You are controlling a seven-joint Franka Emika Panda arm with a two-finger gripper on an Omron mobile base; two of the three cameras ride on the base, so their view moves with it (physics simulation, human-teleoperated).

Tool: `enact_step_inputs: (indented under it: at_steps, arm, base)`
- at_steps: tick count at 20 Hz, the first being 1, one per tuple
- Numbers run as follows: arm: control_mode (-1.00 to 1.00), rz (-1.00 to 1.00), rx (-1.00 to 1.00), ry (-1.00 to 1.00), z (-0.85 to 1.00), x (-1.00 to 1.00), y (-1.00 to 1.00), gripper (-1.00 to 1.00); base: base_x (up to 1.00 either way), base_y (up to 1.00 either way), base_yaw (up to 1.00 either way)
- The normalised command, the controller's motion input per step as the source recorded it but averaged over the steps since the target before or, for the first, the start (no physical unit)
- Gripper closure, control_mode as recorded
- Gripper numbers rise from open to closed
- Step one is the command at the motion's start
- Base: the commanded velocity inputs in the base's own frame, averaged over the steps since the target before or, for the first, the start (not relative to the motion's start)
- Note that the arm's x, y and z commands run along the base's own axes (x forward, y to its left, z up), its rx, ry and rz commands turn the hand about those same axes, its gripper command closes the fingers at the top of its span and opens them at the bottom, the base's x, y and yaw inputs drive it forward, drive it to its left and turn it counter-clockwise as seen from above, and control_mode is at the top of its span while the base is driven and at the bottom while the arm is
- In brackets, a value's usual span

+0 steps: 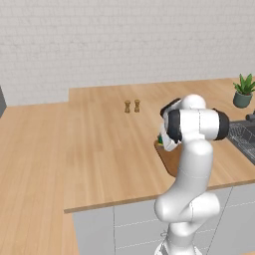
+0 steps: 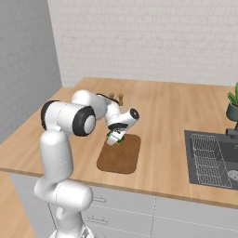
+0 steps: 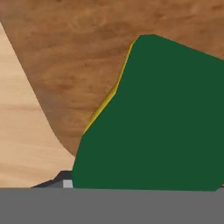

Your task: Pick up the sponge from the counter and clean the cutting board by briefly scrubbing or pressing down on the cutting board. Once finished, release the sponge.

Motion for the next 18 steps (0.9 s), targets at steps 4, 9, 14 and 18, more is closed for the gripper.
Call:
enact_step_inputs:
  at_steps: [4, 9, 14, 18]
  arm:
    - [-1.00, 0.00, 0.07, 0.05, -0.15, 0.04, 0.70, 1.00]
    - [-1.00, 0.00, 0.02, 0.26, -0.20, -0.01, 0.20, 1.00]
    - [-1.00, 0.00, 0.01, 0.13, -0.43, -0.30, 0.00, 1.00]
    - [-1.00, 0.00, 0.14, -0.01, -0.34, -0.73, -0.04, 1.00]
  base:
    - [0.00, 0.00, 0.00]
    - [0.00, 0.00, 0.00]
    - [0.00, 0.00, 0.00]
    - [0.00, 0.00, 0.00]
